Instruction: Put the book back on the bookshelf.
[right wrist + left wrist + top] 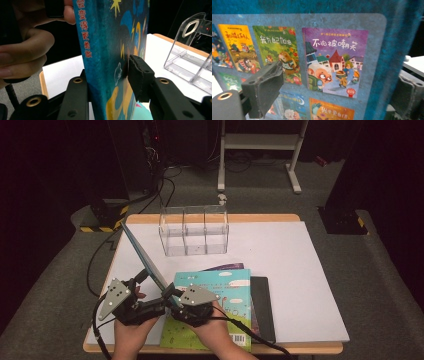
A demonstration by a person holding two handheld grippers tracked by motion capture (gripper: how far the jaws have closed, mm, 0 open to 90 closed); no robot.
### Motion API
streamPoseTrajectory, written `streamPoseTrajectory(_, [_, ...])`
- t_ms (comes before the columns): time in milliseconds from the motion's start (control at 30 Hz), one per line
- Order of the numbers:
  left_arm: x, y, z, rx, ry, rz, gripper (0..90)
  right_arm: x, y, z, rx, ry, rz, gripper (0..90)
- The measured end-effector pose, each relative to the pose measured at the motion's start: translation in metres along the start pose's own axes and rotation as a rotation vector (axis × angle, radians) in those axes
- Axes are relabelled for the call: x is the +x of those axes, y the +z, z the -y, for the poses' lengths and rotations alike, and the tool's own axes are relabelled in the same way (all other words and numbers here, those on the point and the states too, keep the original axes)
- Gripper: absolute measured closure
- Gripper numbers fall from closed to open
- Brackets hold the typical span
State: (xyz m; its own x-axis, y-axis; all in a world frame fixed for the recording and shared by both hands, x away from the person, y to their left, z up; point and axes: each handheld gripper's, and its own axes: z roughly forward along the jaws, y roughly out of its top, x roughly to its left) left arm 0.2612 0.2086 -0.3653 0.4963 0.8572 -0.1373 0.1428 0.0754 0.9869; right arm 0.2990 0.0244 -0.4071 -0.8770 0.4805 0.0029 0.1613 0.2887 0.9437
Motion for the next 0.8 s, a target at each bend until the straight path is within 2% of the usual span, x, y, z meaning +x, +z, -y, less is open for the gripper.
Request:
streamPoseTrajectory(33, [-0.001, 0.001, 0.001, 0.013, 0.014, -0.019, 8.6, 0.000, 0.000, 0.000, -0.001, -0.002, -0.002, 61.7])
streamPoseTrajectory(167, [0.002, 0.002, 0.002, 0.014, -0.008, -0.002, 9.3, -0.001, -0.001, 0.001, 0.008, 0.003, -0.015, 58.9])
streamPoseTrajectory(233, [0.002, 0.001, 0.001, 0.024, 0.005, -0.004, 9.1, 0.000, -0.006, 0.004, 0.024, 0.000, -0.027, 53.5])
streamPoseTrajectory(300, [0.004, -0.001, 0.001, 0.024, 0.010, 0.003, 10.2, -0.001, -0.022, 0.012, 0.026, 0.002, -0.030, 49.6])
streamPoseTrajectory(333, [0.004, -0.001, 0.001, 0.024, 0.010, 0.003, 10.1, -0.001, -0.022, 0.012, 0.026, 0.002, -0.030, 49.6])
streamPoseTrajectory(367, [0.004, -0.001, 0.001, 0.029, 0.015, 0.005, 10.0, -0.005, -0.036, 0.018, 0.032, 0.006, -0.035, 46.4])
streamPoseTrajectory(400, [0.004, -0.002, 0.001, 0.028, 0.027, -0.002, 10.5, -0.006, -0.044, 0.021, 0.031, -0.002, -0.018, 50.6])
streamPoseTrajectory(467, [0.005, -0.004, 0.000, 0.021, 0.028, 0.007, 14.5, -0.014, -0.063, 0.026, 0.005, 0.003, 0.032, 51.4])
streamPoseTrajectory(500, [0.005, -0.004, 0.000, 0.021, 0.028, 0.007, 16.1, -0.014, -0.063, 0.026, 0.005, 0.003, 0.032, 51.4])
streamPoseTrajectory(533, [0.005, -0.005, 0.000, 0.023, 0.029, 0.018, 17.9, -0.022, -0.077, 0.030, -0.002, -0.003, 0.060, 50.0])
streamPoseTrajectory(633, [0.007, -0.006, -0.001, 0.023, 0.028, 0.031, 21.3, -0.036, -0.094, 0.039, -0.003, 0.018, 0.112, 48.9])
streamPoseTrajectory(667, [0.007, -0.007, -0.001, 0.022, 0.030, 0.031, 21.3, -0.036, -0.094, 0.039, -0.003, 0.018, 0.112, 48.9])
streamPoseTrajectory(700, [0.008, -0.010, -0.002, 0.024, 0.037, 0.032, 23.4, -0.052, -0.107, 0.050, -0.007, 0.035, 0.176, 48.7])
streamPoseTrajectory(733, [0.009, -0.011, -0.003, 0.027, 0.043, 0.031, 24.4, -0.058, -0.111, 0.054, -0.005, 0.044, 0.201, 48.6])
streamPoseTrajectory(767, [0.009, -0.011, -0.003, 0.027, 0.043, 0.031, 25.6, -0.058, -0.111, 0.054, -0.005, 0.044, 0.201, 48.6])
streamPoseTrajectory(800, [0.010, -0.015, -0.004, 0.030, 0.053, 0.035, 28.0, -0.077, -0.124, 0.066, -0.001, 0.078, 0.266, 48.6])
